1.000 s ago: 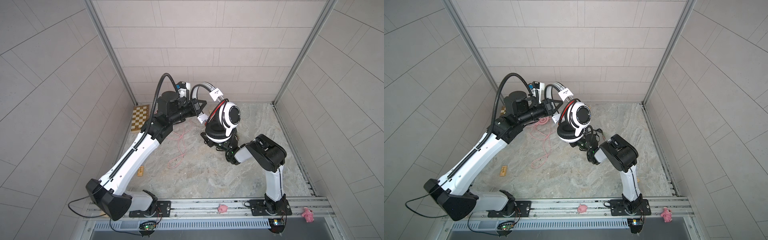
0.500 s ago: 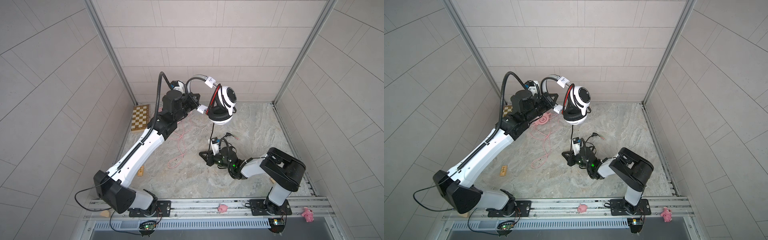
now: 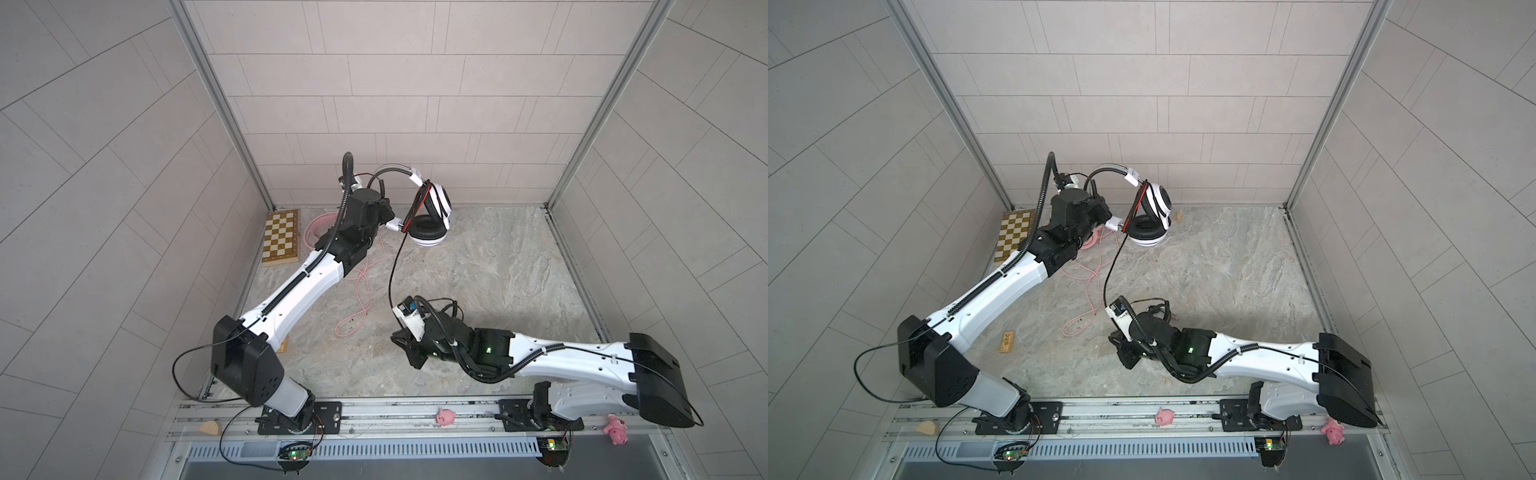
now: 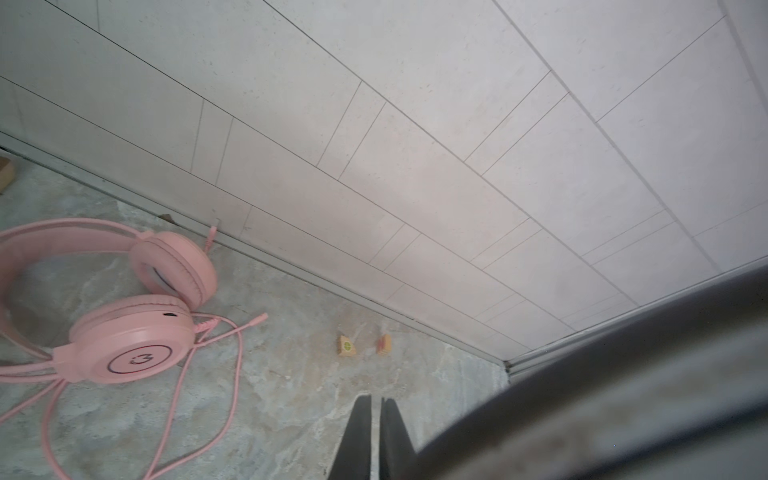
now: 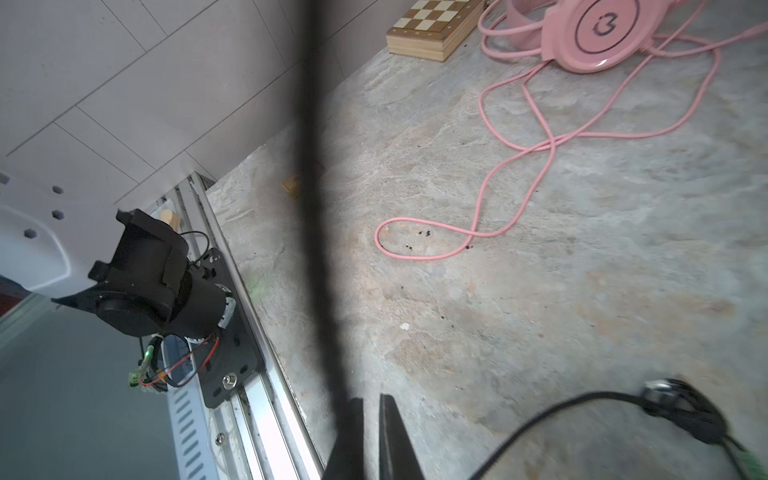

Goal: Wrap the headphones

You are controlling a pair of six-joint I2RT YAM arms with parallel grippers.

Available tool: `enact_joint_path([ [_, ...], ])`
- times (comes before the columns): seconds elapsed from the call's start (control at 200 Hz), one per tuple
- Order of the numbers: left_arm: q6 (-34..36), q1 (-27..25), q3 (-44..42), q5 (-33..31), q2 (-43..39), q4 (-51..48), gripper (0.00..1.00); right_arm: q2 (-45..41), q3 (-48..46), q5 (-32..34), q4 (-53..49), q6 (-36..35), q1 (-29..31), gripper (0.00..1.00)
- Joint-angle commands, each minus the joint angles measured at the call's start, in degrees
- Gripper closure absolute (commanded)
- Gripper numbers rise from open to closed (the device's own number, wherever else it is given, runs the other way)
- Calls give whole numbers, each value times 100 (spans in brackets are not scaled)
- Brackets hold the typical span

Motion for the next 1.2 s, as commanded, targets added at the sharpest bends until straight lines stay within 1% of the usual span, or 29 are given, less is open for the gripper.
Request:
enact_joint_path([
  [0.0,307,9,-230,-341,-149,393,100,-666,348,766,-1500,-591,22,90],
  [0.145,458,-2,-779,-430,-372,398,100,-1281,1065,1552,-2470,-1111,-22,90],
  [0.275,700,-59,-1220,-487,-572,369,100,-1596,1661,2004,-2853,-1480,-126,90],
  [0.415,917,-124,-1540,-643,-634,340,100,-1746,2179,2074,-2962,-1748,-276,91],
  [0.61,1066,-244,-1583,-468,-602,229,100,-1683,2684,2375,-3103,-2183,-364,92],
  [0.676,1192,-356,-1574,-422,-607,138,100,-1644,2776,2500,-3106,-2319,-502,93],
  [0.731,1281,-438,-1604,-348,-642,44,100,-1634,2822,2511,-3104,-2380,-748,94],
  [0.821,1316,-476,-1716,-54,-793,-143,100,-1614,2861,2273,-3095,-2410,-1408,94],
  [0.901,1379,-471,-1839,396,-988,-272,100,-1596,2823,1858,-2992,-2318,-2139,93],
  [1.041,1607,-472,-1844,1556,-1267,-713,100,-1395,2628,995,-2564,-2099,-3299,93],
  [1.091,1602,-465,-1804,1843,-1332,-864,100,-1245,2556,679,-2420,-1990,-3607,93],
  [1.196,1562,-456,-1756,2694,-1452,-988,100,-891,2338,72,-2049,-1753,-4117,93],
])
